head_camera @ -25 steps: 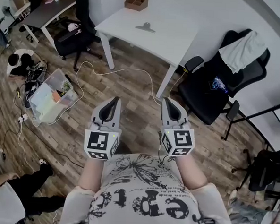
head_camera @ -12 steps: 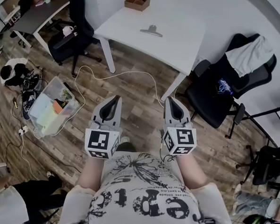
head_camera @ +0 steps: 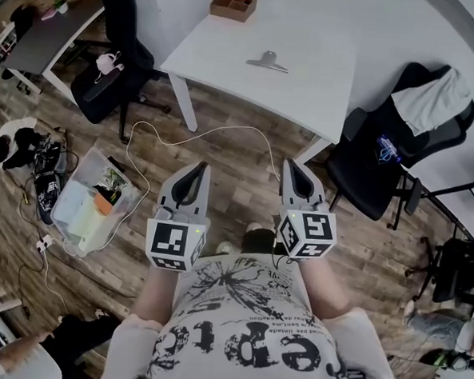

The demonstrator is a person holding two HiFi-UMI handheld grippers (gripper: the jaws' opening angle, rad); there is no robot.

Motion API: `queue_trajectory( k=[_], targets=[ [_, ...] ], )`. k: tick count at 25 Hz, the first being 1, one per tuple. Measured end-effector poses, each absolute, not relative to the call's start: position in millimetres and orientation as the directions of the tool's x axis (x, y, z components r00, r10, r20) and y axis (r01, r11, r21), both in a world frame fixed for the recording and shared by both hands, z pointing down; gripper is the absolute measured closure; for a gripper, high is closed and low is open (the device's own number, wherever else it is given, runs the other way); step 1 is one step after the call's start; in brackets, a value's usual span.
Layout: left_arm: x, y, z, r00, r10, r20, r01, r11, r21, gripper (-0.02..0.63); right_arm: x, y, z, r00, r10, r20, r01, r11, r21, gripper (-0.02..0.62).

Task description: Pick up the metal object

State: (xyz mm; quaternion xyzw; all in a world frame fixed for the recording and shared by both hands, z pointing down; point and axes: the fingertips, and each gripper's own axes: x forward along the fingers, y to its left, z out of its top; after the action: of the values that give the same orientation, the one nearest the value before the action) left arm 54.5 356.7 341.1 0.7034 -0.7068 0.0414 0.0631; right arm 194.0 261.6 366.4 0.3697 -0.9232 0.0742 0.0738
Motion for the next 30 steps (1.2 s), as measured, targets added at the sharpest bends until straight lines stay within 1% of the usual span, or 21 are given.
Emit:
queue_trajectory(
  k=[8, 16, 23, 30],
  targets=[
    [-4, 276, 361, -0.039, -0.986, 0.161, -0.999, 0.044, 0.030, 0.594, 132, 176, 387, -0.735, -0.645, 0.210, -0.671, 0.737, -0.085, 0.603],
    [-66, 136, 355, -0.064, -0.987, 0.149, -0.997, 0.069, 0.026, 0.594, 78, 27, 383, -0.737, -0.645, 0.203, -0.670, 0.736, -0.093, 0.603],
    [-86, 18, 359, -0.025, -0.988, 0.155, -1.000, 0.028, 0.013, 0.594, 55, -82, 394, -0.730, -0.645, 0.226, -0.680, 0.720, -0.141, 0.603],
    [-104, -63, 372, 0.068, -0.981, 0.183, -0.998, -0.063, 0.030, 0.594, 44, -146, 423, -0.666, -0.672, 0.324, -0.731, 0.674, -0.105, 0.603]
  ],
)
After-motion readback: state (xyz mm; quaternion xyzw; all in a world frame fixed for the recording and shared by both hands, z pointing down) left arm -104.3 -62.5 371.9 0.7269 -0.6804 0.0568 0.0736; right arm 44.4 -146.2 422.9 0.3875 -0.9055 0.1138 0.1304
